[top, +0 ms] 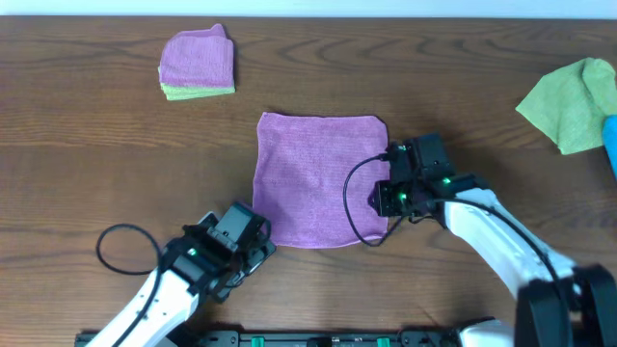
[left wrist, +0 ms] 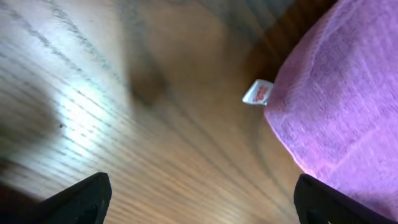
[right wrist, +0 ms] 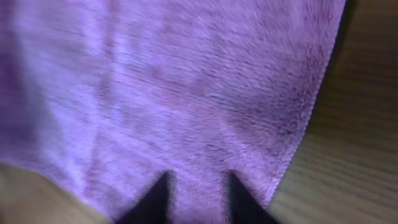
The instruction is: Fold the cloth
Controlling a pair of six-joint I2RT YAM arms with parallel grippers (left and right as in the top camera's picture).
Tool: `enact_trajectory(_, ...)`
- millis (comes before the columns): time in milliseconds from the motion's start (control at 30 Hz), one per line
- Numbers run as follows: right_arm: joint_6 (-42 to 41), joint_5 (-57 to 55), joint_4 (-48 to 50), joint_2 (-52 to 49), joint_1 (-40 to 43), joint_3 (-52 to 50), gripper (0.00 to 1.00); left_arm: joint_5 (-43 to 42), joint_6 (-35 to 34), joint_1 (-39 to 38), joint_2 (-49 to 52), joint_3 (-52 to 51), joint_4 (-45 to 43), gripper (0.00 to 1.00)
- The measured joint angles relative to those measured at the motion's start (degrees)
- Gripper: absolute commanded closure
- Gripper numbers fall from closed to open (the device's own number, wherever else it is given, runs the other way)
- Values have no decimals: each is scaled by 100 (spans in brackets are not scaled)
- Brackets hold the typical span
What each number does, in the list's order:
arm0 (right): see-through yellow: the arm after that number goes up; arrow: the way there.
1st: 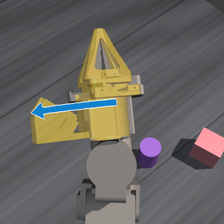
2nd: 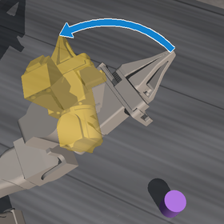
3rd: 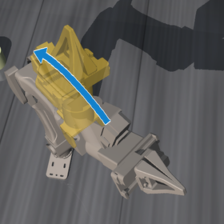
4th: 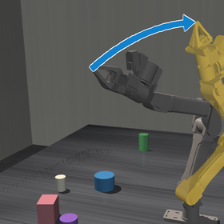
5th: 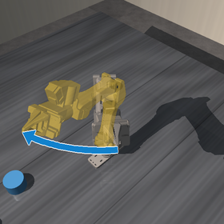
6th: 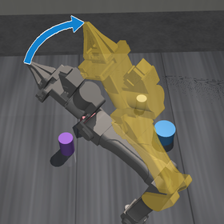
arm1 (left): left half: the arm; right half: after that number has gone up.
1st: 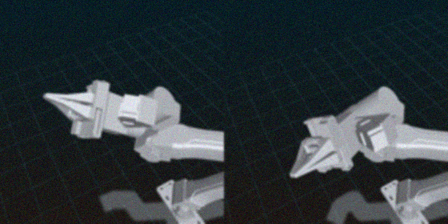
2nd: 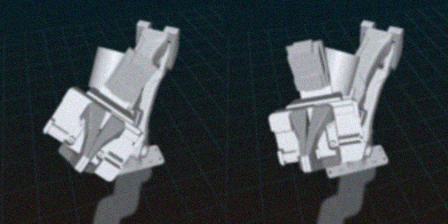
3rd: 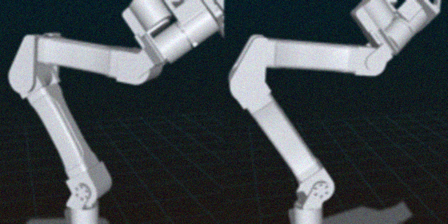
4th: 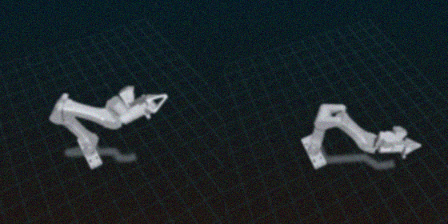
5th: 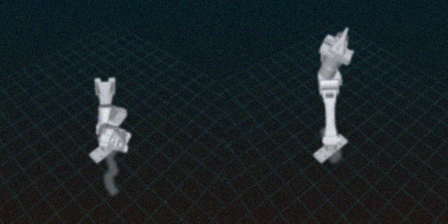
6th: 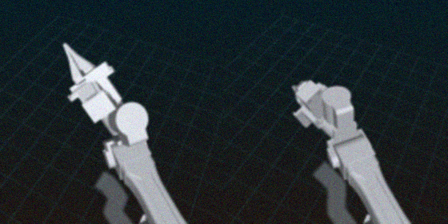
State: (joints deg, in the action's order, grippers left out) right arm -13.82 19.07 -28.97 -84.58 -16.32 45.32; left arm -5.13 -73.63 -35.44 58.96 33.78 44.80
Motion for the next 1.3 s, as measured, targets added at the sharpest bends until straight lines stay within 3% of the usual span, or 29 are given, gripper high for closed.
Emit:
enact_trajectory(67, -24, 37, -127, 369, 0, 0, 24, 50, 33, -2, -70, 0, -136, 5)
enact_trajectory(333, -466, -2, -1241, 1405, 0, -85, 26, 479, 538, 0, 20, 7, -557, 5)
enact_trajectory(633, -2304, 0, -1152, 3077, -7, -1805, 27, 848, 1858, 0, 109, 9, -752, 5)
enact_trajectory(867, -3407, -579, -973, 4990, -354, -2033, 23, 1016, 2612, 4, 111, 9, -870, 5)
enact_trajectory(1033, -3934, -1023, -758, 4983, -393, -2116, 21, 1034, 3185, 4, 114, 11, -1314, 5)
enact_trajectory(1167, -4085, -1287, -326, 4472, -402, -2492, 21, 1040, 3539, 4, 116, 11, -1458, 0)
enact_trajectory(1300, -4131, -1386, -203, 3825, -404, -2559, 21, 1054, 3654, 4, 116, 11, -1460, 3)
